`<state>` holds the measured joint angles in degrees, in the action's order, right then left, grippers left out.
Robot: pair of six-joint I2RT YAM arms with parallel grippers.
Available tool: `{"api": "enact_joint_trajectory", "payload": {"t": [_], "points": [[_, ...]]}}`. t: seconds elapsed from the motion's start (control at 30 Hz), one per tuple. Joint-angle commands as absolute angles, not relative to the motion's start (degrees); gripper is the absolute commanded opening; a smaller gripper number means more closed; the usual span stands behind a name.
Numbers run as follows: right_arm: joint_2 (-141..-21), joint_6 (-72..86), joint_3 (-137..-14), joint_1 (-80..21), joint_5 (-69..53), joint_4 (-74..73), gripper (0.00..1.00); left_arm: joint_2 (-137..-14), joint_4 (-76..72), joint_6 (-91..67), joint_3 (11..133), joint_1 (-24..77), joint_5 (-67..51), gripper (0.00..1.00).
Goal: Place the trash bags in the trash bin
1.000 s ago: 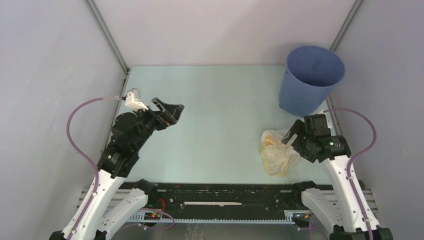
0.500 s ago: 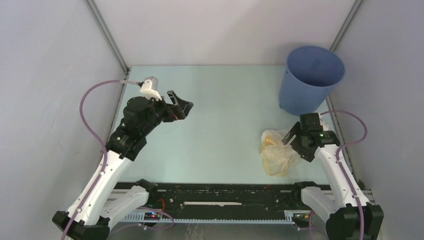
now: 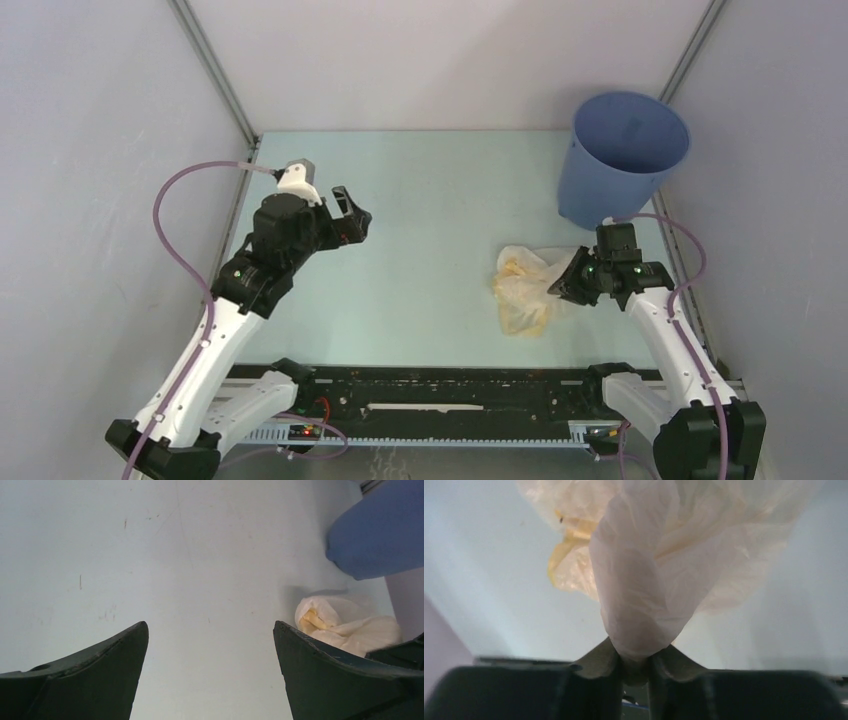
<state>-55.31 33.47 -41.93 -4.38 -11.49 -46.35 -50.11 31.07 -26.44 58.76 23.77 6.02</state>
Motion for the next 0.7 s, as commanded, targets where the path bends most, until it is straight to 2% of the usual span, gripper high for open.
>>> {"api": "enact_joint_trajectory", "payload": {"t": [0.0,0.1,0.2,0.3,0.47,0.67], "points": [[-55.04,32.01,-41.74,-5.36,-26.03,-38.66,0.18,-51.89,34.46,-28.33,64.21,23.39,8.75,1.00],[-55.68,34.59,-41.75,-5.65,-31.83,-34.34,0.06,-54.19,36.62,-30.57,65.49,23.38,3.74,1.00],[-56.50,37.79,-41.72,-7.07,-37.46,-28.76,0.00,-55.91,36.46,-33.99,64.81,23.43,-5.20,1.00],[-57.78,39.88,-41.75,-8.43,-41.47,-24.41,0.00,-56.76,34.23,-39.69,61.12,23.68,-12.76,1.00],[-60.42,41.00,-41.75,-9.69,-48.04,-20.76,0.00,-56.94,19.30,-53.65,50.68,26.46,-24.35,1.00],[-60.73,43.49,-41.75,-11.19,-52.77,-16.59,0.00,-57.23,11.54,-59.66,45.57,35.45,-20.48,1.00]]}}
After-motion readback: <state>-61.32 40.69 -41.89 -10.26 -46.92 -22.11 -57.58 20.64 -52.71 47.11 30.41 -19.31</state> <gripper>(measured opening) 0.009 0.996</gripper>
